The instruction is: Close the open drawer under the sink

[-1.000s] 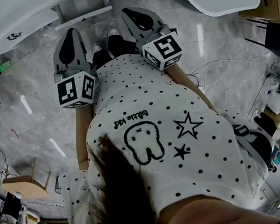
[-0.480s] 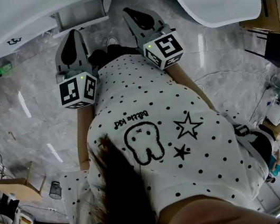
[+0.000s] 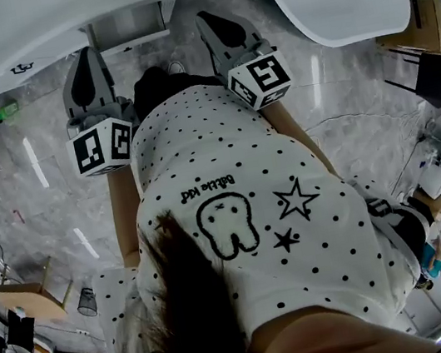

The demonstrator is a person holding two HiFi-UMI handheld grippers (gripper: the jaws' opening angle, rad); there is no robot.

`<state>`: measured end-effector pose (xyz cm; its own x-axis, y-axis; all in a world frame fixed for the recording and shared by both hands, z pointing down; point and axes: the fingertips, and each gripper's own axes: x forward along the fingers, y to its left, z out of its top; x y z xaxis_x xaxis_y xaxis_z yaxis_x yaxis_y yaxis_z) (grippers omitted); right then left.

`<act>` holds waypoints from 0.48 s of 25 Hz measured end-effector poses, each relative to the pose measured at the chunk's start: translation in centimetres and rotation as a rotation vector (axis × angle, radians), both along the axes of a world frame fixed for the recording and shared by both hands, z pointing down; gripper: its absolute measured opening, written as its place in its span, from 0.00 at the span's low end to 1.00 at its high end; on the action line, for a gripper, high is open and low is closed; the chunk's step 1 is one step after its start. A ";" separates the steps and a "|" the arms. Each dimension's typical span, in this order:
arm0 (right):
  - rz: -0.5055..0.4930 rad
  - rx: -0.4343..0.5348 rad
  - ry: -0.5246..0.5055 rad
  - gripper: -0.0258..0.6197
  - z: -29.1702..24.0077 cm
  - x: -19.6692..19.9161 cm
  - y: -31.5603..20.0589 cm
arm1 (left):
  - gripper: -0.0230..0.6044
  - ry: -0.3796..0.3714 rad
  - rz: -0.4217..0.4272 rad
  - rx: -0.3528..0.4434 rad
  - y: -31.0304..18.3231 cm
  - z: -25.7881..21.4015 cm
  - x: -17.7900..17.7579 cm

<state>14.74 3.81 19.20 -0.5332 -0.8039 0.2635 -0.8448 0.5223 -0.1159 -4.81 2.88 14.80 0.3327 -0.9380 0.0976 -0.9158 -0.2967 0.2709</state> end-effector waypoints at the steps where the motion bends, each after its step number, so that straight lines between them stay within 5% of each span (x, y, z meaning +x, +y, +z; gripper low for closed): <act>1: 0.009 0.003 -0.002 0.06 -0.1 0.1 -0.2 | 0.04 -0.004 0.015 0.005 -0.3 -0.1 0.0; 6: 0.034 0.012 -0.009 0.06 -0.5 -0.3 -1.4 | 0.04 -0.073 0.120 -0.008 -1.6 0.1 0.7; 12: 0.051 0.001 -0.014 0.06 -0.9 -1.4 -2.0 | 0.04 -0.094 0.112 -0.034 -2.4 -0.1 -1.0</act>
